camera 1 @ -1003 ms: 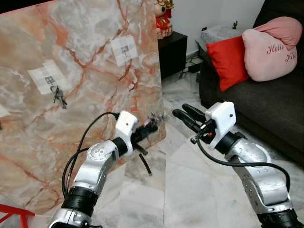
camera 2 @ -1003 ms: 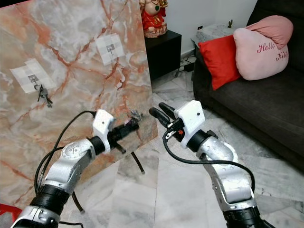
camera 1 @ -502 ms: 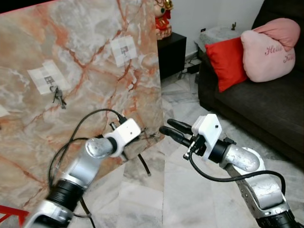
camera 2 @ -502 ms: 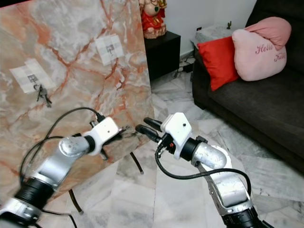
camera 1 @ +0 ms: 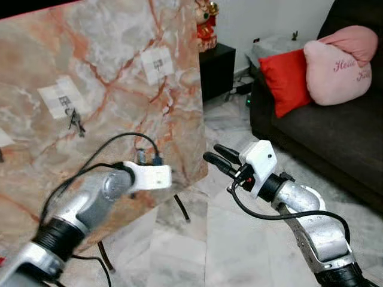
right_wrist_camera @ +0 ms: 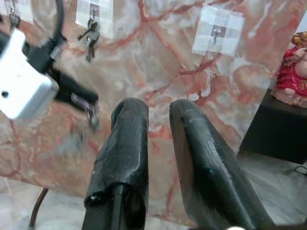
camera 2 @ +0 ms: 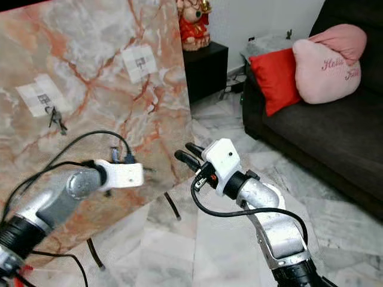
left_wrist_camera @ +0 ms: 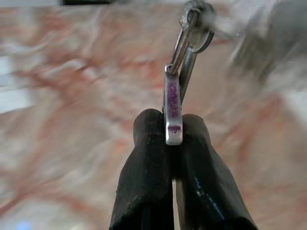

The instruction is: Hang keys on a hook

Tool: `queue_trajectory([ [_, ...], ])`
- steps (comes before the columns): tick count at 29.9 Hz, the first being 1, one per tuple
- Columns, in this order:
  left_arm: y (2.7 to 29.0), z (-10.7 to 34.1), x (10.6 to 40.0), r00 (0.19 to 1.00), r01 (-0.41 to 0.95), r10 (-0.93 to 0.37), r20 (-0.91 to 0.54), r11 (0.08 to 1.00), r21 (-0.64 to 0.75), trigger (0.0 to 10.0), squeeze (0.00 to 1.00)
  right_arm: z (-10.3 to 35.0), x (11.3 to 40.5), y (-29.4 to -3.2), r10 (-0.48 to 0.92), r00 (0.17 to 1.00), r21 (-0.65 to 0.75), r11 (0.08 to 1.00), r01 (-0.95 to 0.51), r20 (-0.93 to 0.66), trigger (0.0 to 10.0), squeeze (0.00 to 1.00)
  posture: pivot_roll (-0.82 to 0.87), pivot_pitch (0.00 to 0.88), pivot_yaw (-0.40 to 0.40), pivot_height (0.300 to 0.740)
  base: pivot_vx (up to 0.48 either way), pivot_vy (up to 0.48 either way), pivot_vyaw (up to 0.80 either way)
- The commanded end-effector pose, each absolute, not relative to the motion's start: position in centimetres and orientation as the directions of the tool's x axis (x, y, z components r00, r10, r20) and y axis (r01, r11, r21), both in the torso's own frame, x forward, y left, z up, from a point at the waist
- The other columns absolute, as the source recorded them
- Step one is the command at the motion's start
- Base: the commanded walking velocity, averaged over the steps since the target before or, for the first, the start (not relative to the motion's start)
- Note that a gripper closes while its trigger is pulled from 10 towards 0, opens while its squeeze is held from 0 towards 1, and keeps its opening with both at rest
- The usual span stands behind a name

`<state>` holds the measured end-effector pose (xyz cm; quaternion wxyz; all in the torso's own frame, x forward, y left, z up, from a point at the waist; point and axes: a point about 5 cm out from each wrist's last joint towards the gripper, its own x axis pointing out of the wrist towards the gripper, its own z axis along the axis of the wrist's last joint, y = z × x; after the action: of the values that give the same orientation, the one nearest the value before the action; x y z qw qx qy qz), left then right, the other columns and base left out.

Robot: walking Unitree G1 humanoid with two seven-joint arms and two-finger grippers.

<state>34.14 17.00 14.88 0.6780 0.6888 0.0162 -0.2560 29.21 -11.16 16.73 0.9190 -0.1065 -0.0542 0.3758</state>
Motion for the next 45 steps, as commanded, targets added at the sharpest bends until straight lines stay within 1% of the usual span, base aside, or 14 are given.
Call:
queue_trajectory([
  [1, 16.6, 16.3, 35.1, 0.933, 0.158, -0.315, -0.174, -0.078, 0.984, 10.0, 0.0, 17.1, 29.7, -10.6, 0.676, 0.736, -0.231, 0.723, -0.651, 0.04, 10.0, 0.0, 0.04, 0.0, 0.087, 0.74, 0.0, 0.0, 0.0],
  [4, 16.9, 16.3, 35.2, 0.94, 0.11, -0.303, -0.155, -0.16, 0.981, 10.0, 0.0, 17.1, 29.9, -10.5, 0.651, 0.756, -0.201, 0.751, -0.629, 0.064, 10.0, 0.0, 0.04, 0.0, 0.088, 0.74, 0.0, 0.0, 0.0],
  [10, 17.0, 15.7, 35.3, 0.935, 0.156, -0.31, -0.174, -0.08, 0.984, 10.0, 0.0, 17.3, 29.9, -10.2, 0.629, 0.773, -0.197, 0.77, -0.607, 0.076, 10.0, 0.0, 0.04, 0.0, 0.091, 0.74, 0.0, 0.0, 0.0],
  [12, 16.6, 16.2, 35.5, 0.938, 0.13, -0.328, -0.112, 0.034, 0.991, 10.0, 0.0, 17.5, 30.1, -10.1, 0.605, 0.79, -0.169, 0.792, -0.586, 0.097, 10.0, 0.0, 0.05, 0.0, 0.09, 0.74, 0.0, 0.0, 0.0],
  [17, 16.0, 16.4, 35.6, 0.939, 0.097, -0.34, -0.057, 0.1, 0.99, 10.0, 0.0, 17.7, 30.6, -10.1, 0.545, 0.826, -0.059, 0.838, -0.543, 0.147, 10.0, 0.0, 0.04, 0.0, 0.088, 0.74, 0.0, 0.0, 0.0],
  [23, 15.2, 19.0, 35.9, 0.936, 0.077, -0.337, 0.1, 0.473, 0.878, 10.0, 0.0, 17.0, 29.8, -9.4, 0.593, 0.788, 0.158, 0.773, -0.615, 0.164, 10.0, 0.0, 0.05, 0.0, 0.081, 0.74, 0.0, 0.0, 0.0],
  [26, 14.7, 20.7, 35.7, 0.89, 0.061, -0.412, 0.195, 0.532, 0.845, 10.0, 0.0, 17.4, 29.4, -10.1, 0.605, 0.768, 0.232, 0.732, -0.64, 0.208, 10.0, 0.0, 0.05, 0.0, 0.081, 0.74, 0.0, 0.0, 0.0],
  [27, 14.7, 21.1, 35.6, 0.878, 0.054, -0.429, 0.214, 0.533, 0.844, 10.0, 0.0, 17.6, 29.3, -10.3, 0.611, 0.76, 0.249, 0.718, -0.65, 0.223, 10.0, 0.0, 0.05, 0.0, 0.081, 0.74, 0.0, 0.0, 0.0],
  [30, 14.8, 22.4, 35.4, 0.828, -0.032, -0.495, 0.263, 0.427, 0.904, 10.0, 0.0, 18.0, 29.0, -11.7, 0.636, 0.736, 0.217, 0.704, -0.676, 0.231, 10.0, 0.0, 0.05, 0.0, 0.081, 0.74, 0.0, 0.0, 0.0],
  [31, 14.8, 23.0, 35.3, 0.795, -0.09, -0.542, 0.274, 0.34, 0.936, 10.0, 0.0, 18.1, 28.9, -12.5, 0.664, 0.715, 0.199, 0.687, -0.699, 0.22, 10.0, 0.0, 0.04, 0.0, 0.082, 0.74, 0.0, 0.0, 0.0],
  [36, 15.0, 23.5, 35.3, 0.751, -0.217, -0.592, 0.292, 0.196, 0.956, 10.0, 0.0, 18.2, 28.7, -13.3, 0.7, 0.685, 0.193, 0.657, -0.729, 0.203, 10.0, 0.0, 0.04, 0.0, 0.078, 0.74, 0.0, 0.0, 0.0],
  [38, 15.1, 23.7, 35.2, 0.738, -0.247, -0.602, 0.305, 0.179, 0.952, 10.0, 0.0, 18.3, 28.7, -13.4, 0.707, 0.679, 0.195, 0.65, -0.734, 0.199, 10.0, 0.0, 0.04, 0.0, 0.077, 0.74, 0.0, 0.0, 0.0],
  [41, 14.7, 24.5, 34.6, 0.637, -0.374, -0.677, 0.37, 0.149, 0.915, 10.0, 0.0, 19.0, 28.0, -13.5, 0.791, 0.582, 0.143, 0.564, -0.813, 0.189, 10.0, 0.0, 0.04, 0.0, 0.079, 0.74, 0.0, 0.0, 0.0],
  [45, 14.1, 24.6, 34.3, 0.581, -0.405, -0.724, 0.372, 0.139, 0.904, 10.0, 0.0, 18.8, 27.9, -13.8, 0.831, 0.537, 0.1, 0.527, -0.844, 0.146, 10.0, 0.0, 0.04, 0.0, 0.078, 0.74, 0.0, 0.0, 0.0],
])
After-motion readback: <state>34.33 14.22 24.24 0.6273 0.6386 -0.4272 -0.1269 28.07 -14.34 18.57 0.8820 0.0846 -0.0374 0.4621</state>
